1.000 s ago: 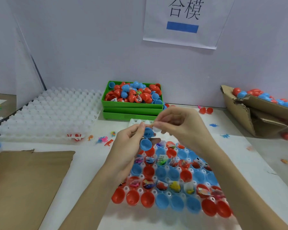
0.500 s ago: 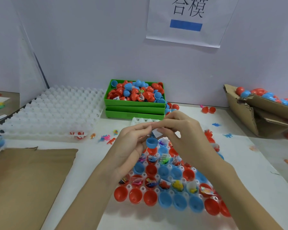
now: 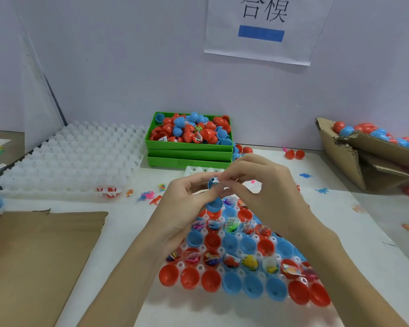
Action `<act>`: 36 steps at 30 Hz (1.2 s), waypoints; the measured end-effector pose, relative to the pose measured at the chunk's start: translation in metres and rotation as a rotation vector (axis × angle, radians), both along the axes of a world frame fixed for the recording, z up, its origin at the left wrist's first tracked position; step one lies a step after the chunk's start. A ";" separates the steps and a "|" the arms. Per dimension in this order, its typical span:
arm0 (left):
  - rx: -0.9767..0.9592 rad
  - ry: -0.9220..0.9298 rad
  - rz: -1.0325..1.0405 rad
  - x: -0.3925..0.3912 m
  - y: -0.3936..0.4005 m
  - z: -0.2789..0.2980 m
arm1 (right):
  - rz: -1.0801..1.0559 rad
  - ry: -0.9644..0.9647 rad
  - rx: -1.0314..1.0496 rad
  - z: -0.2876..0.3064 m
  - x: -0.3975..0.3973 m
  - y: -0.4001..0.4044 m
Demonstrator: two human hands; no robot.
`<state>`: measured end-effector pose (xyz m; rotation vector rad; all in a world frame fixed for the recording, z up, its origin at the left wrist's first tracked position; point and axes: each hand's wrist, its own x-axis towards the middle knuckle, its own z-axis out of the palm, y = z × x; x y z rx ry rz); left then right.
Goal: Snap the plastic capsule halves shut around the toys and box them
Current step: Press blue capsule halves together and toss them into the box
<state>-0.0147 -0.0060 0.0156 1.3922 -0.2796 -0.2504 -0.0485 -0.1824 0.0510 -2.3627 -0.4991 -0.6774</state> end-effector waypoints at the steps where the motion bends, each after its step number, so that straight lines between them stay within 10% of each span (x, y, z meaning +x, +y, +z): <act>1: 0.026 -0.015 0.014 0.000 0.000 0.000 | 0.010 0.003 -0.011 0.000 0.000 0.000; 26: 0.208 -0.130 0.086 -0.001 0.001 0.000 | 0.046 -0.148 -0.353 -0.021 0.004 0.006; 36: -0.008 0.011 -0.030 -0.001 0.000 0.002 | -0.037 -0.159 -0.089 -0.021 0.004 0.008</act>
